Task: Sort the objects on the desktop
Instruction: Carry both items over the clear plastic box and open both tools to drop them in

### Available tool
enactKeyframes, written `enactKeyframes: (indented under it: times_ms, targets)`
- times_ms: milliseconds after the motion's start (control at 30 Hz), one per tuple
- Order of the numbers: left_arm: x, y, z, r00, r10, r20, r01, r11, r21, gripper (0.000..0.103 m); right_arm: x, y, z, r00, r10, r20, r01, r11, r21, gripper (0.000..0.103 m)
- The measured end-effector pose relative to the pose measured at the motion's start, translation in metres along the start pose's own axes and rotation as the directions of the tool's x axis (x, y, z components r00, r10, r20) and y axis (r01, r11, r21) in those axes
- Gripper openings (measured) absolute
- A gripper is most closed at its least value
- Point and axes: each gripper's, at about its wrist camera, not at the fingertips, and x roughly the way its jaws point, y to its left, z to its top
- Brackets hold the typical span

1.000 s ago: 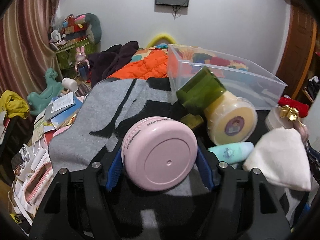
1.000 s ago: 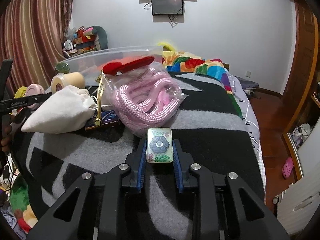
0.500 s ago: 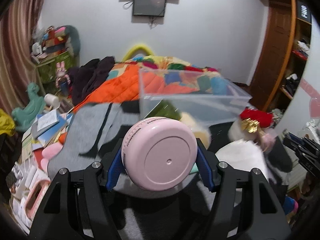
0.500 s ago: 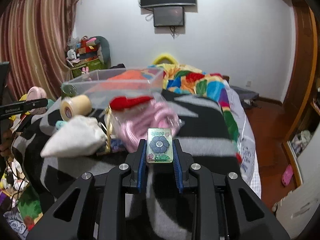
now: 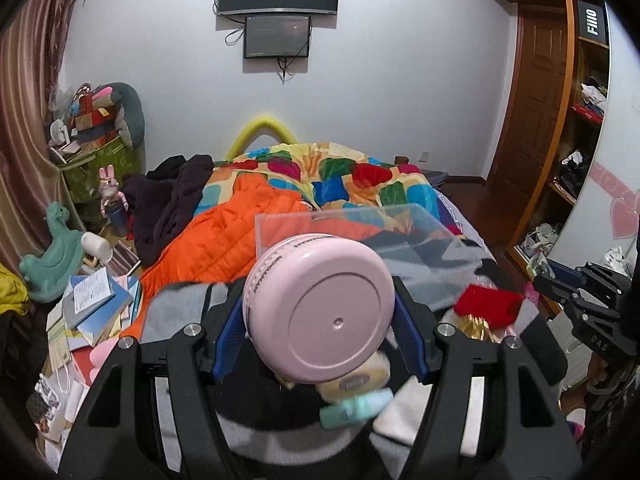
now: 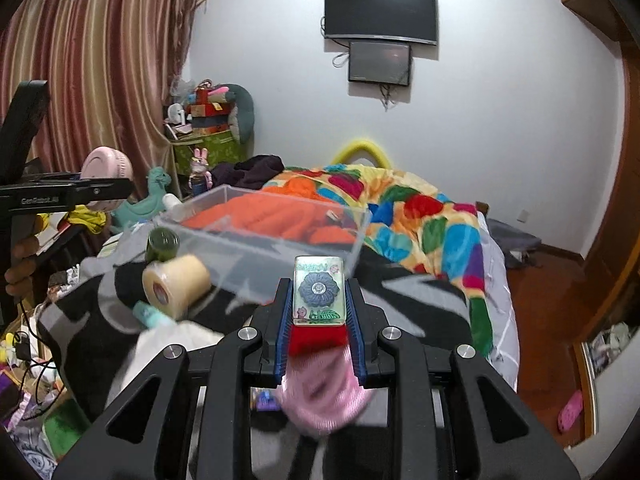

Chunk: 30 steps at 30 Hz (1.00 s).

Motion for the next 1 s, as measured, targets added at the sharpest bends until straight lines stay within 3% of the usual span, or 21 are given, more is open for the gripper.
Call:
enactKeyframes:
  times_ms: [167, 333, 633, 1000]
  targets:
    - [0.034, 0.011, 0.034, 0.999, 0.013, -0.048, -0.014, 1.0, -0.009, 0.065, 0.017, -0.002, 0.025, 1.0, 0.024, -0.004, -0.024, 0.999, -0.021, 0.022]
    - [0.078, 0.014, 0.047, 0.991, 0.006, -0.133, -0.008, 1.0, -0.008, 0.065, 0.048, -0.006, 0.046, 0.998, 0.043, -0.047, -0.044, 0.999, -0.024, 0.022]
    - [0.144, 0.011, 0.03, 0.961, -0.034, -0.273, 0.031, 0.999, -0.017, 0.065, 0.122, -0.011, 0.042, 0.976, 0.08, -0.203, -0.082, 0.997, -0.005, 0.022]
    - [0.176, 0.002, 0.019, 0.94, -0.034, -0.34, 0.051, 0.998, 0.04, 0.065, 0.162, -0.009, 0.039, 0.946, 0.073, -0.317, -0.085, 0.996, -0.026, 0.022]
